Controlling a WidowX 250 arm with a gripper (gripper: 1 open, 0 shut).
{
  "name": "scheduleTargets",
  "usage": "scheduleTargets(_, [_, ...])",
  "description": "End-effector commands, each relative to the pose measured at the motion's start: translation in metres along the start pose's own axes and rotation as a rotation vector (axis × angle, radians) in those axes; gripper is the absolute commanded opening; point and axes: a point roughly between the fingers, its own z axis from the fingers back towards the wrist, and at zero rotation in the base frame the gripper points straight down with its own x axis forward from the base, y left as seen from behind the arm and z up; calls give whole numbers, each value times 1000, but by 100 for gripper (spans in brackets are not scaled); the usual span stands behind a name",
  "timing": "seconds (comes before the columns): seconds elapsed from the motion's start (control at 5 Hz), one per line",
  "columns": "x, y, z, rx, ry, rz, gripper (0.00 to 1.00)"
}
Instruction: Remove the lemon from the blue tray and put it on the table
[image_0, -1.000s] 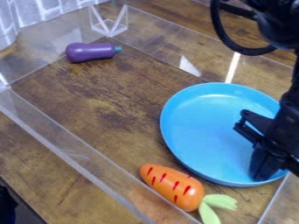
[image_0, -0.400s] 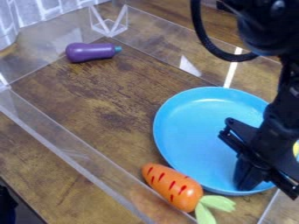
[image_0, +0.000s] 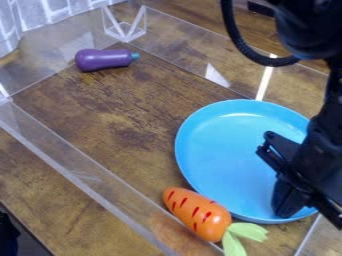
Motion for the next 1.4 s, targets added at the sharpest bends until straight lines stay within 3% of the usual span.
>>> scheduleTargets(0.0, [-2,-7,8,-22,-53,-47,0])
scheduleTargets(0.4, [-7,-9,0,-32,-21,31,0])
scheduleTargets(0.6, [-6,-8,-3,-38,-11,19,100])
scheduleTargets(0.8, [-5,-5,-7,-43,-2,6,0])
scheduleTargets(1.0, [-13,-4,-10,-47,3,-21,100])
scheduleTargets(1.2, [-20,-4,-11,-51,9,-49,100])
